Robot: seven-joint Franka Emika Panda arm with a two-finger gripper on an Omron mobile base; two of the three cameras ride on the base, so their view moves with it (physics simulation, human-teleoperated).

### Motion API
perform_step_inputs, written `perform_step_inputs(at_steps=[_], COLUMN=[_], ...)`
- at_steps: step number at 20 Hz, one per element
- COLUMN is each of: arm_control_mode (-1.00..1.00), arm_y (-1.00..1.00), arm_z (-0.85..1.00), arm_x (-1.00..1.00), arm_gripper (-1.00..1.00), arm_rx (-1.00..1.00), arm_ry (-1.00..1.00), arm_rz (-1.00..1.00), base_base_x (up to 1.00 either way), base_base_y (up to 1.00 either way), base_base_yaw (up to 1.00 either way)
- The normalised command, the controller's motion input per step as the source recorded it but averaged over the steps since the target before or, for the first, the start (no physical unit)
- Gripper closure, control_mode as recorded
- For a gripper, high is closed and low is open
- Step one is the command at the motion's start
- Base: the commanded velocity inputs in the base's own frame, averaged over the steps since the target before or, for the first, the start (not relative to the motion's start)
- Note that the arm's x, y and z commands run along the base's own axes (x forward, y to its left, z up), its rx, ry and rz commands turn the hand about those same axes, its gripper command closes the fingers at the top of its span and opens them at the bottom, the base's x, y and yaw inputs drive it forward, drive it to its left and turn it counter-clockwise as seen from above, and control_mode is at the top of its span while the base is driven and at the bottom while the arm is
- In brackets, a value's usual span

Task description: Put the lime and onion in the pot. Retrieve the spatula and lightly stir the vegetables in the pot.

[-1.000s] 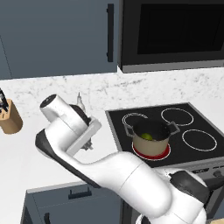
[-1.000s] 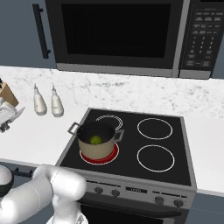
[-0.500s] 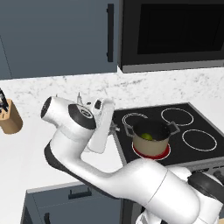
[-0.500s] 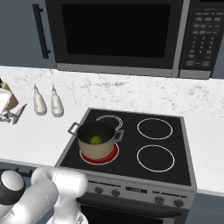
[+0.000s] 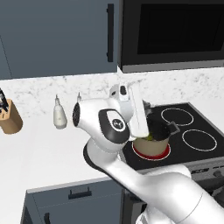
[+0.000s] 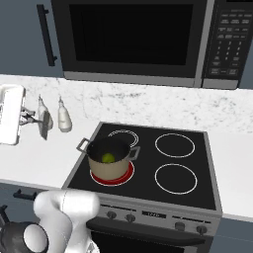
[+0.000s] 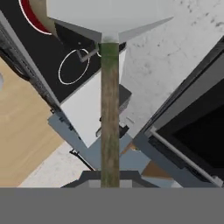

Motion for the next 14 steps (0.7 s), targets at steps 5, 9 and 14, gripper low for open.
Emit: perform_step_inputs(at_steps=[5, 9, 14], arm_control_mode=[-1.00, -1.00, -1.00], arm_y=[-0.99, -0.95, -0.75], arm_z=[0.44, 0.07, 0.00], arm_x=[0.03, 0.11, 0.30], arm_gripper=[1.00, 1.00, 1.00], arm_rx=[0.02, 0.17, 0.18], arm_ry=[0.25, 0.39, 0.41], arm_rz=[-0.07, -0.19, -0.17], base_base_x=[0.00, 0.00, 0.00], base_base_y=[0.00, 0.00, 0.00], base_base_yaw=[0.00, 0.00, 0.00])
